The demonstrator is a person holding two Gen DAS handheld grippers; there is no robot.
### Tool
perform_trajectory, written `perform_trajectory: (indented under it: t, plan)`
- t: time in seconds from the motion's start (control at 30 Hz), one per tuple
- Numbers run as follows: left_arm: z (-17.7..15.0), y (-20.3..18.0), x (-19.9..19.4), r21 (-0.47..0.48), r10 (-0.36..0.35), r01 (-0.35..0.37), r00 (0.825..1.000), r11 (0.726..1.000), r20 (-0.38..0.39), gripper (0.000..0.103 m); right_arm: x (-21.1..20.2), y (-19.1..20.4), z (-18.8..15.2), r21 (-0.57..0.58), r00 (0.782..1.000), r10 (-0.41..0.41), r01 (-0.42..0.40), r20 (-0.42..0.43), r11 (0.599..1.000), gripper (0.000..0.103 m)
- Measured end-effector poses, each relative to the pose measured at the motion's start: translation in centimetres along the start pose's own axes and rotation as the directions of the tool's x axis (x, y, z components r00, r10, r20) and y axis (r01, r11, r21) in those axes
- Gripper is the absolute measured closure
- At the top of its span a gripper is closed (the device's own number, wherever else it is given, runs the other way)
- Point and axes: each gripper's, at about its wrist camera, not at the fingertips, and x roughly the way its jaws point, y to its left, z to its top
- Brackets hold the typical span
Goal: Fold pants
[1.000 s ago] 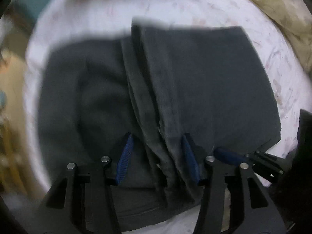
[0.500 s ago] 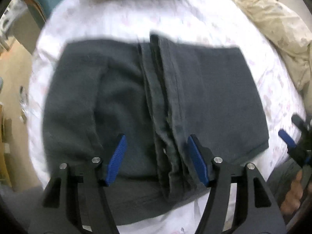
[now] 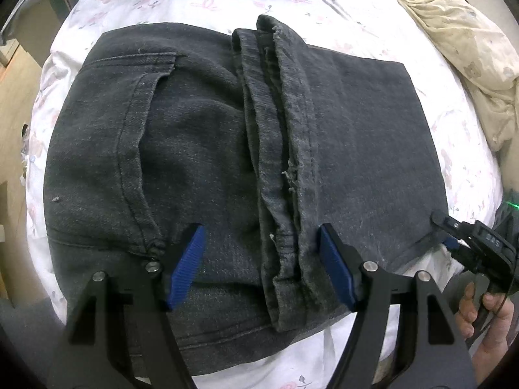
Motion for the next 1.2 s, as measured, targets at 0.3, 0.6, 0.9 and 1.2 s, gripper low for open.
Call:
perform_trajectory:
  t: [0.3,0.6,0.9,1.2]
  plan:
    - [-0.8,1.8,-1.2,-0.040,-0.056,0.055,0.998,0.998,-0.003,0.035,-5.8,4.1,-1.8,-0.218,0.961,0.187,-0.142,0.204,0.966,0.094]
    - [4.1,1.0,-11.1,0.009,-0.013,0.012,0.995,1.000,0.097,0.035,-8.9,11.2,-4.9,-0.515,0.898,0.388,-0.238,0.207,0.824,0.095]
    - [8.9,-11.4,-12.2,0.203,-0.071,0.065,0.997,0.977,0.023,0.035,-8.1,14.1,-7.0,-0.638,0.879,0.470,-0.319,0.076,0.701,0.095]
    - [8.3,-16.1,-7.1,0.351,0.075,-0.049,0.995,0.935,-0.062,0.078,-7.5,15.0,-8.7,-0.706,0.877,0.480,-0.337,0.005,0.623,0.095]
